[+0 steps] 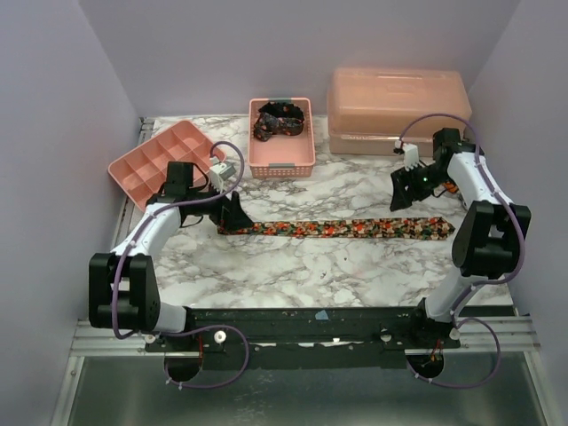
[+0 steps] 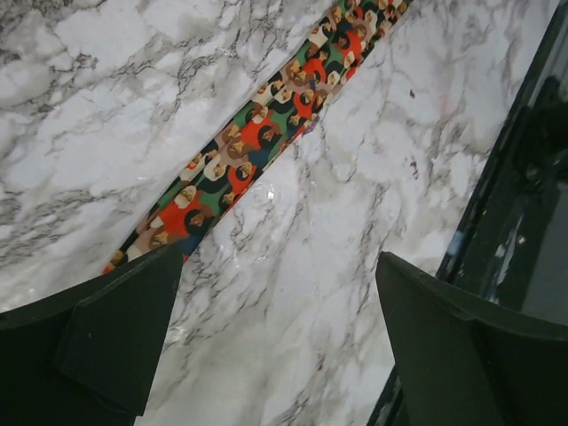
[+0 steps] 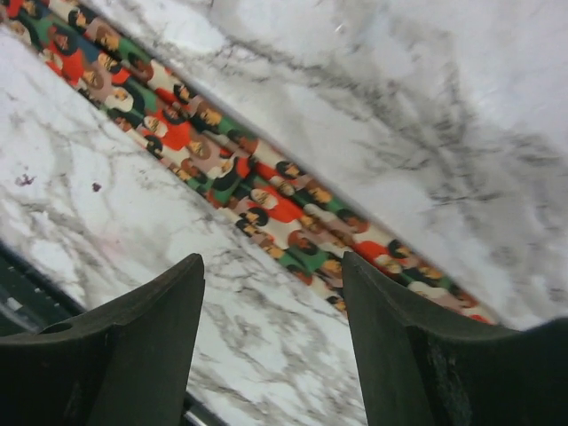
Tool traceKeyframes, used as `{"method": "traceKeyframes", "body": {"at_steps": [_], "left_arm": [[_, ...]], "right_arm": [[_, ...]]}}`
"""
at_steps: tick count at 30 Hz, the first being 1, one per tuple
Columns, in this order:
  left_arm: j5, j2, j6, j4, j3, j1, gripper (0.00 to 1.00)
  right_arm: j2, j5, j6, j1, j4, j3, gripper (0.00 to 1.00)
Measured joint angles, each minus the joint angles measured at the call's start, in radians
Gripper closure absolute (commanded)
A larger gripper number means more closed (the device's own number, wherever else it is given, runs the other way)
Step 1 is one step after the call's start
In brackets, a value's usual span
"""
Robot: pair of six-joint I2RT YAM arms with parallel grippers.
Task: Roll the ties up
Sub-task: Move the tie to the center of the board.
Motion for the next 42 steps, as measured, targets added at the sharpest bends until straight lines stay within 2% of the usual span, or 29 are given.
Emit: {"method": "traceKeyframes", "body": {"at_steps": [2,6,12,17,24,28,35,38,42], "left_arm": [[0.008,0.008,-0.161,0.104,-0.059,-0.007,0.01],[0.005,0.071,-0.365,0.246,-0.086,-0.007,0.02],[-0.026,0.213,-0.534,0.328,-0.082,0.027,0.02],[-0.058,0.257,-0.571,0.325,-0.093,0.082,0.02],[-0.097,0.247,-0.620,0.307,-0.126,0.081,0.02],[-0.150,0.192,-0.634,0.272,-0.127,0.081,0.02],[-0.157,0.027,-0.612,0.272,-0.180,0.081,0.02],[-0.157,-0.067,-0.591,0.274,-0.190,0.081,0.02],[-0.171,-0.187,-0.552,0.274,-0.186,0.081,0.02]], "right_arm": [[0.007,-0.020,0.019,0.000,0.006,-0.056,0.35],[0.050,-0.018,0.042,0.000,0.026,-0.140,0.37],[0.117,0.039,0.060,0.000,0.089,-0.188,0.38],[0.132,0.071,0.066,0.000,0.101,-0.190,0.38],[0.129,0.122,0.063,0.003,0.114,-0.194,0.40],[0.122,0.174,0.043,0.003,0.125,-0.200,0.41],[0.099,0.330,-0.051,-0.021,0.174,-0.223,0.41],[0.099,0.380,-0.088,-0.051,0.190,-0.217,0.36],[0.093,0.380,-0.110,-0.084,0.161,-0.163,0.20]]}}
